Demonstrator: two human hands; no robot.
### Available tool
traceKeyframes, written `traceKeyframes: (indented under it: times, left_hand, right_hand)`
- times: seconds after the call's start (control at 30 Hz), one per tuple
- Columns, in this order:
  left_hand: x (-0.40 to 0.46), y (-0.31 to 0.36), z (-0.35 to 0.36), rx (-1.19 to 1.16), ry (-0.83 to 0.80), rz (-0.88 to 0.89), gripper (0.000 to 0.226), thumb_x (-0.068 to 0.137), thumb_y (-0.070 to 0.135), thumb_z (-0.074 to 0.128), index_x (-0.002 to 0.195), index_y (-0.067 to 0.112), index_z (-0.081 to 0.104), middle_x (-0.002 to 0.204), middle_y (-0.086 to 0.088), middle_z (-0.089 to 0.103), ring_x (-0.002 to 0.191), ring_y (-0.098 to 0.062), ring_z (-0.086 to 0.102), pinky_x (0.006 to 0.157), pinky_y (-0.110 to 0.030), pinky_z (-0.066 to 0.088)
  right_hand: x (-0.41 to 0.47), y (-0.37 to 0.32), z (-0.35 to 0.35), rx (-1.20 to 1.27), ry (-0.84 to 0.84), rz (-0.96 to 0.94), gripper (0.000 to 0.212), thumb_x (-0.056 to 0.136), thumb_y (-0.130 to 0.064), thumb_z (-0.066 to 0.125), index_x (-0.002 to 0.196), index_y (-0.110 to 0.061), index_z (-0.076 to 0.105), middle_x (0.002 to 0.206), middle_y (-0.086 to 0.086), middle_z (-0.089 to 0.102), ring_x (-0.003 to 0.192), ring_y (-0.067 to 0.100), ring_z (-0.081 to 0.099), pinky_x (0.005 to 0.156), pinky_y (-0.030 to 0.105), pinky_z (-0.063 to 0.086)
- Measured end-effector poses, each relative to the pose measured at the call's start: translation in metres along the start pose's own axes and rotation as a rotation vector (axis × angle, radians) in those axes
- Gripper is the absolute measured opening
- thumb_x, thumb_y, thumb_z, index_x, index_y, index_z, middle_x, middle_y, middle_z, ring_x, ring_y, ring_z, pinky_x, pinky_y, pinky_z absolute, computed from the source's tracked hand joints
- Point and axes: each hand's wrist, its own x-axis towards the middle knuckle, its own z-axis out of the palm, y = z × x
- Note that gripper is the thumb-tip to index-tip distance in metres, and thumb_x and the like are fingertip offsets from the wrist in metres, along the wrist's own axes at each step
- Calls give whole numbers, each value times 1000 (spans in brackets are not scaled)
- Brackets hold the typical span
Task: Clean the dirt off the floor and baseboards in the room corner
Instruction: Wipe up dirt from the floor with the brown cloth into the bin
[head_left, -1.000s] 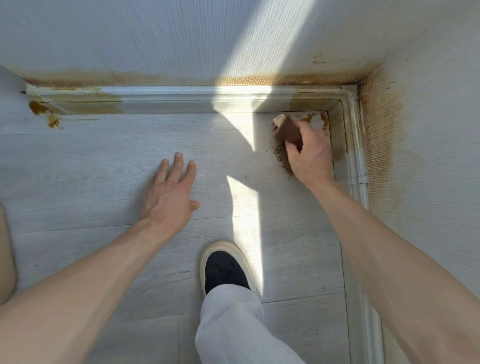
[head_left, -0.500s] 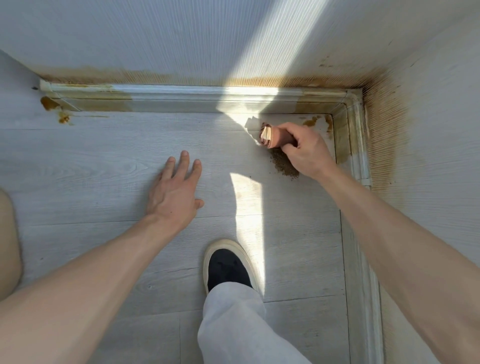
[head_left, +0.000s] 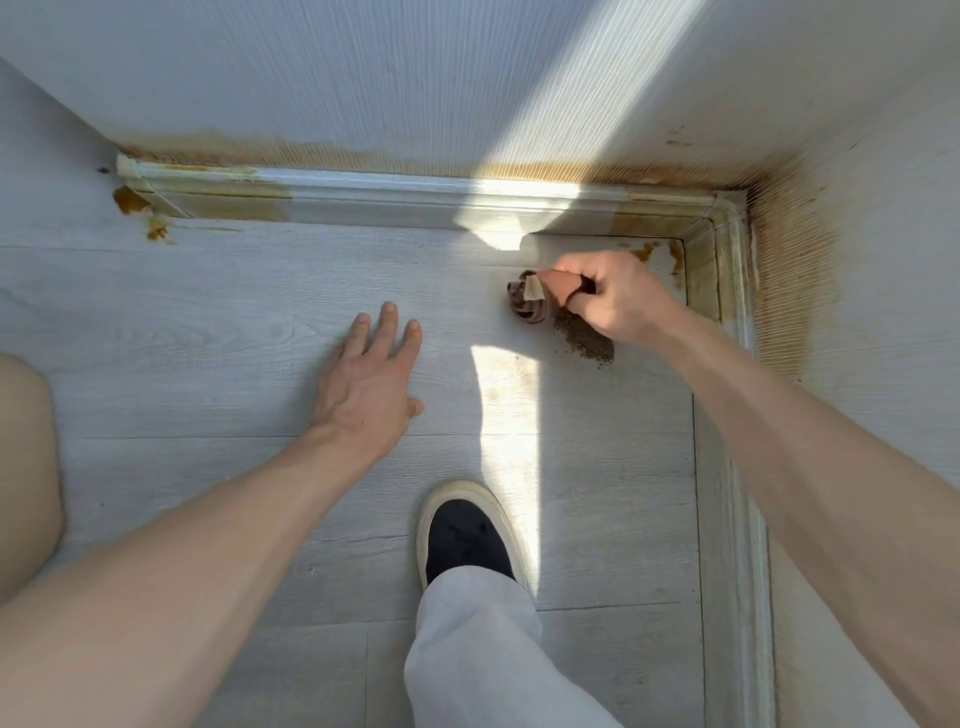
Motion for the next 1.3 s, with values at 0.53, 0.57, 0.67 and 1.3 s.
traceKeyframes:
  times: [0.53,0.57,0.67,1.3]
  left_hand:
    - [3,-4,1,-28,26,27,91,98,43,64,164,28,3,172,-2,-11,159,-31,-4,129,-41,8]
    - [3,-5,2,-34,28,29,92,98,43,65,164,29,3,172,-2,-12,159,-31,-4,129,-41,6]
    - [3,-5,2,-34,19,27,91,100,42,62,164,29,-1,171,-2,-17,159,-29,-7,129,-40,3]
    - [7,-7,8,1,37,36,93,98,47,64,164,28,1,172,-4,-12,159,-31,-2,129,-43,6]
  right_hand:
    - [62,-103,47,-389,-68,-263,36,78,-19,48,104,-27,72,100,-4,75,96,28,69,81,35,51]
    - [56,-95,42,-389,-105,-265,38,74,-18,47,101,-27,74,94,-5,75,92,27,69,83,36,53]
    - [36,-70,25,-426,-242,-232,39,77,-8,56,101,-31,75,91,-10,76,86,18,71,83,41,59]
    - [-35,-29,10,159,371,-95,31,96,-5,54,120,-18,68,107,-6,72,91,16,72,78,41,62]
